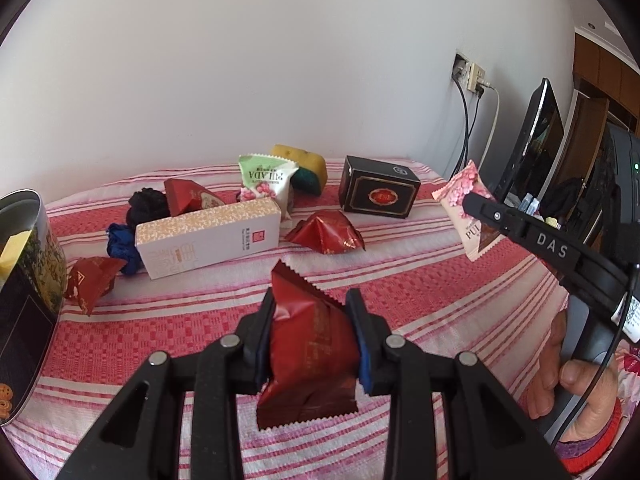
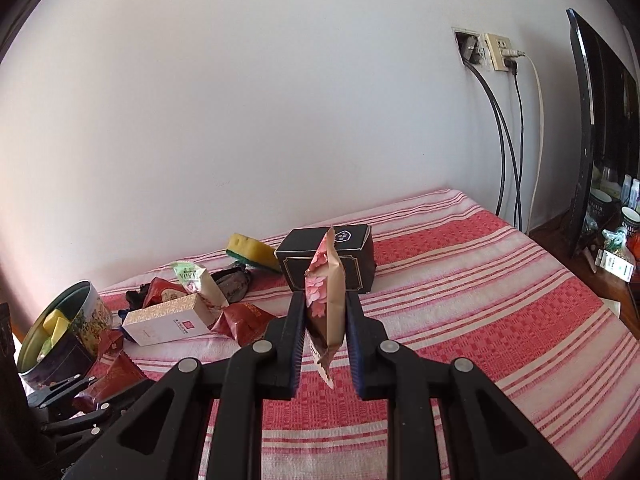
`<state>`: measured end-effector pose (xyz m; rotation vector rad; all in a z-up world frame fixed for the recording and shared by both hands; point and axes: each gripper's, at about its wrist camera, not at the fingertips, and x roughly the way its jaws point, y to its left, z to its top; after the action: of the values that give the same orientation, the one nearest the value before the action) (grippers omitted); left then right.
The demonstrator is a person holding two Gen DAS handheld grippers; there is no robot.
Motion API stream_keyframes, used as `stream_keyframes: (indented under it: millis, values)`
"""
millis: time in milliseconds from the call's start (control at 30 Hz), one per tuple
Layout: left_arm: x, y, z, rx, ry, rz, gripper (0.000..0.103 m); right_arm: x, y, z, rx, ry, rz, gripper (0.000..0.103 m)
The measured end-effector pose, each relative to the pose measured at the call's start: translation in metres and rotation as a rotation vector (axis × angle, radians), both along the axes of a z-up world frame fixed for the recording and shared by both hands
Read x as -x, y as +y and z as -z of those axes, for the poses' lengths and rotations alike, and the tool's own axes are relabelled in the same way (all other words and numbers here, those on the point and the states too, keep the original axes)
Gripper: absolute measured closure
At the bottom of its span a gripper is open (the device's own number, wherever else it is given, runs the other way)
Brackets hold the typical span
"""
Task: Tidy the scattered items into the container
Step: 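Carry the red candy with the left gripper while the right gripper carries the pink candy to the tin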
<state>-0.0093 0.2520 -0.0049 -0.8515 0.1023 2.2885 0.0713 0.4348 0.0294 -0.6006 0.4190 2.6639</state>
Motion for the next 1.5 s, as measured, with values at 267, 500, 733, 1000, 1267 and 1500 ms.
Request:
stream_keyframes:
  millis: [267, 500, 733, 1000, 1267, 1500]
  values:
    - [-0.019, -0.022, -0.002, 0.026, 0.039, -0.023, 0.071, -0.017, -0.028, 0.003, -0.001, 0.005, -0.033, 0.082]
    - [-0.023, -0.045, -0.001, 0.023, 0.022, -0.051, 0.071, -0.033, -0.057, 0.007, 0.035, 0.019, -0.071, 0.082]
    - [-0.028, -0.080, -0.002, 0.019, 0.036, -0.116, 0.071, -0.035, -0.086, 0.009, 0.063, 0.025, -0.115, 0.082]
    - [-0.028, -0.127, -0.001, -0.002, 0.020, -0.200, 0.071, -0.027, -0.130, 0.014, 0.072, 0.013, -0.201, 0.082]
    - [-0.031, -0.190, 0.001, -0.058, -0.010, -0.290, 0.071, -0.013, -0.189, 0.018, 0.077, -0.002, -0.321, 0.082]
    - [-0.028, -0.253, 0.005, -0.113, -0.041, -0.398, 0.071, 0.004, -0.247, 0.013, 0.065, -0.010, -0.447, 0.082]
